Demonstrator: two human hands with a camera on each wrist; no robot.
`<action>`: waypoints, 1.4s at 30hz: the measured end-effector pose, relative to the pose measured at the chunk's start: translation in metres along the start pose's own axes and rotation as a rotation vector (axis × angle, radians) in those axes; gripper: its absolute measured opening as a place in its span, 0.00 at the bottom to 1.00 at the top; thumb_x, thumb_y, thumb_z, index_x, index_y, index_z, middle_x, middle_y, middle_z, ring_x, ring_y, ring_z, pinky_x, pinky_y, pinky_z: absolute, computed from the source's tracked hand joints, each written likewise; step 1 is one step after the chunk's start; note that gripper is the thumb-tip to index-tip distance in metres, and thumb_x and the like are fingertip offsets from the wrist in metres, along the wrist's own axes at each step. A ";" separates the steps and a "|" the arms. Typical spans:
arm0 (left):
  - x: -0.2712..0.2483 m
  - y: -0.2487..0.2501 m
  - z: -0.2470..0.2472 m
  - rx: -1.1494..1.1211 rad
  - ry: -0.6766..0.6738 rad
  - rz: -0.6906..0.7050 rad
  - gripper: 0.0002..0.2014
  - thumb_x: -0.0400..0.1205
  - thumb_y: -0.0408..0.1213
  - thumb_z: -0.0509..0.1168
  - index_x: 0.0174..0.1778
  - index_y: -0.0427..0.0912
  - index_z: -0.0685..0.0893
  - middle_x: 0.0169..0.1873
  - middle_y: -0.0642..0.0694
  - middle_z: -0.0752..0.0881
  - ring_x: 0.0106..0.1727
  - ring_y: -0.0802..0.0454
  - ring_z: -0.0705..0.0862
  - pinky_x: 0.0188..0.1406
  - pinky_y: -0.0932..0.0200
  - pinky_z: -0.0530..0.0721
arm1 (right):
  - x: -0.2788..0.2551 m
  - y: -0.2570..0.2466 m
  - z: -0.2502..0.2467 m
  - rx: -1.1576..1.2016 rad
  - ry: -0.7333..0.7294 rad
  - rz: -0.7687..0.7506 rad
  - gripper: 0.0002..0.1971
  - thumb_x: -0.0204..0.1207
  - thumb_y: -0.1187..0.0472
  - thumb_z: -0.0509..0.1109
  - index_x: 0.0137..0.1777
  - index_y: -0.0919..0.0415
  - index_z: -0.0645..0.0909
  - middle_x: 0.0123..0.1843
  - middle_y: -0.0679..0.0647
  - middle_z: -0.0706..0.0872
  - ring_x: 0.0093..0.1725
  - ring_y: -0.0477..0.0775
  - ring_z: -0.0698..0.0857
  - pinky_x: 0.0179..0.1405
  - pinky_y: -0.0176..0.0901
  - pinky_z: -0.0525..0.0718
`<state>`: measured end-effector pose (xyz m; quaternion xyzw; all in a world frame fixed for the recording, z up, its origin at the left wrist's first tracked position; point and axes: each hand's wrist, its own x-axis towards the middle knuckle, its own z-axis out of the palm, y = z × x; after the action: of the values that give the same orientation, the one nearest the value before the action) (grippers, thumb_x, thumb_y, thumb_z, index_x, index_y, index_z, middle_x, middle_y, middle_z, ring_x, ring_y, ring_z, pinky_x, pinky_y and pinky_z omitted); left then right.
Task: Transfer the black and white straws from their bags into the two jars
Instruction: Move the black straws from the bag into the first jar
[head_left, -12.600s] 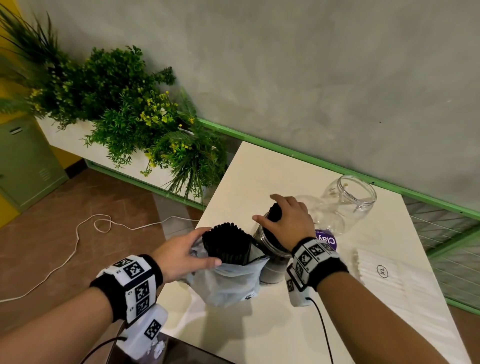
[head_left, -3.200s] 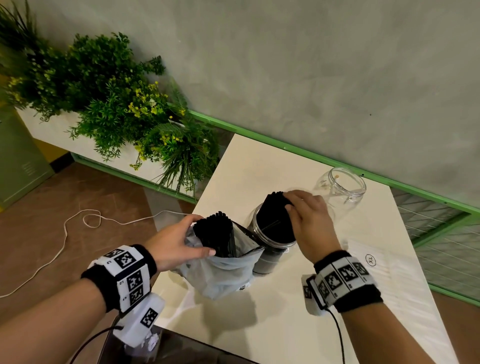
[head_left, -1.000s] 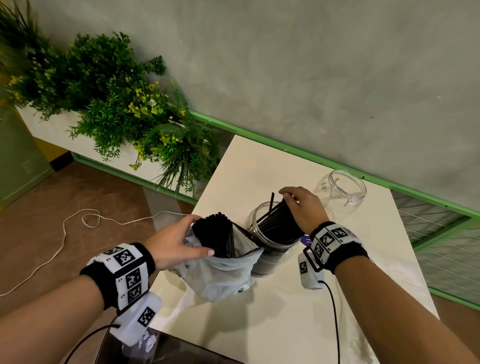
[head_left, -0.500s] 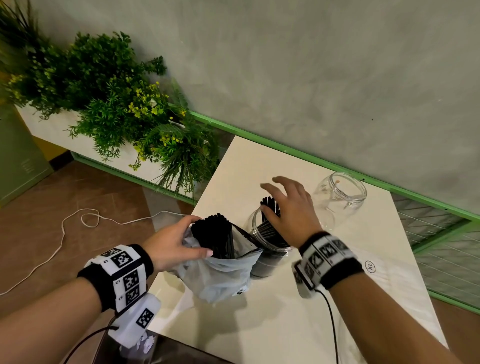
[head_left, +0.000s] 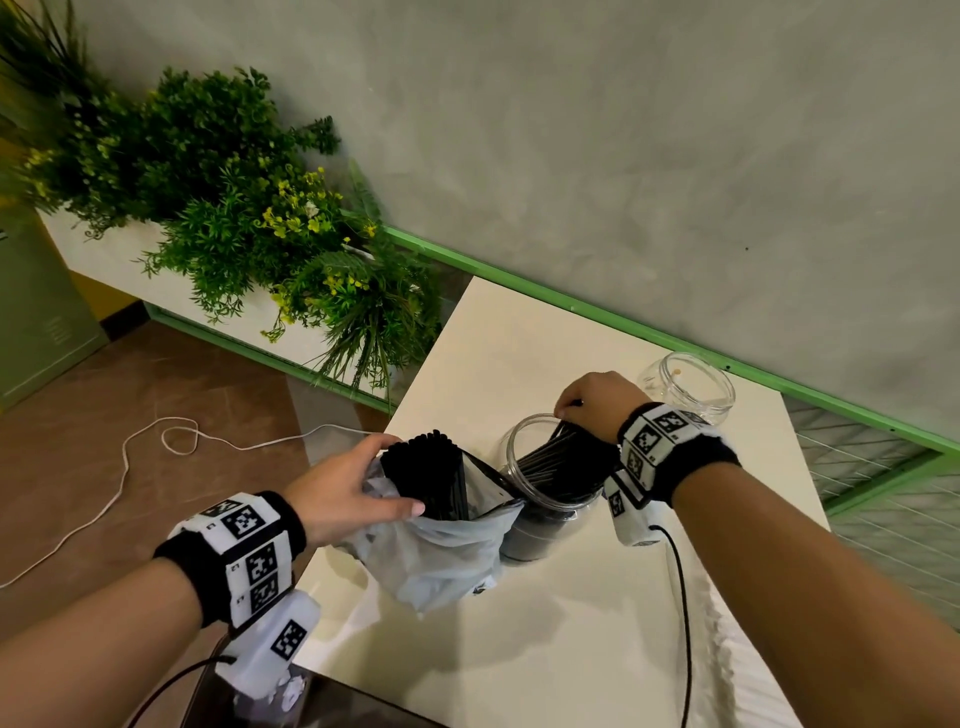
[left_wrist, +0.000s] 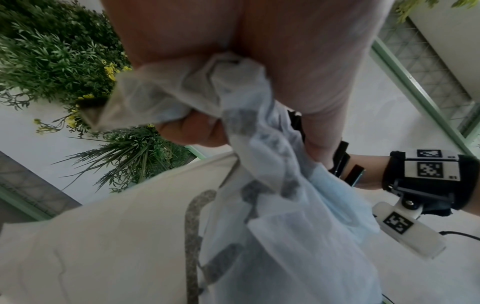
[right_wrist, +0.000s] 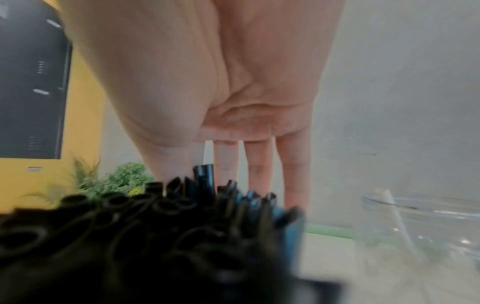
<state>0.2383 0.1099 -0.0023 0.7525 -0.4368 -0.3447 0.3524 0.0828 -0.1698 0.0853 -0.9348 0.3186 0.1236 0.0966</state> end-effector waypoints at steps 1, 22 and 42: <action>0.000 0.000 0.000 0.008 -0.002 -0.002 0.56 0.52 0.80 0.67 0.73 0.53 0.66 0.66 0.51 0.82 0.65 0.59 0.80 0.64 0.51 0.81 | -0.002 0.003 -0.001 0.026 0.003 0.021 0.10 0.79 0.59 0.66 0.51 0.55 0.89 0.55 0.52 0.89 0.57 0.54 0.83 0.54 0.41 0.77; 0.001 0.013 -0.003 0.034 -0.013 0.013 0.58 0.50 0.82 0.64 0.72 0.52 0.66 0.60 0.54 0.84 0.58 0.58 0.85 0.60 0.50 0.83 | -0.060 0.027 0.059 0.445 0.488 -0.092 0.25 0.84 0.44 0.56 0.74 0.56 0.74 0.75 0.51 0.74 0.75 0.51 0.69 0.73 0.37 0.61; -0.002 0.012 -0.004 0.020 0.004 0.011 0.59 0.49 0.82 0.64 0.73 0.51 0.66 0.63 0.53 0.83 0.59 0.60 0.83 0.61 0.53 0.82 | -0.018 0.009 0.031 0.034 0.243 0.027 0.13 0.80 0.63 0.59 0.48 0.64 0.86 0.51 0.61 0.86 0.53 0.62 0.82 0.47 0.44 0.74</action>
<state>0.2362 0.1085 0.0104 0.7544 -0.4434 -0.3368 0.3477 0.0582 -0.1580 0.0609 -0.9368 0.3425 0.0054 0.0716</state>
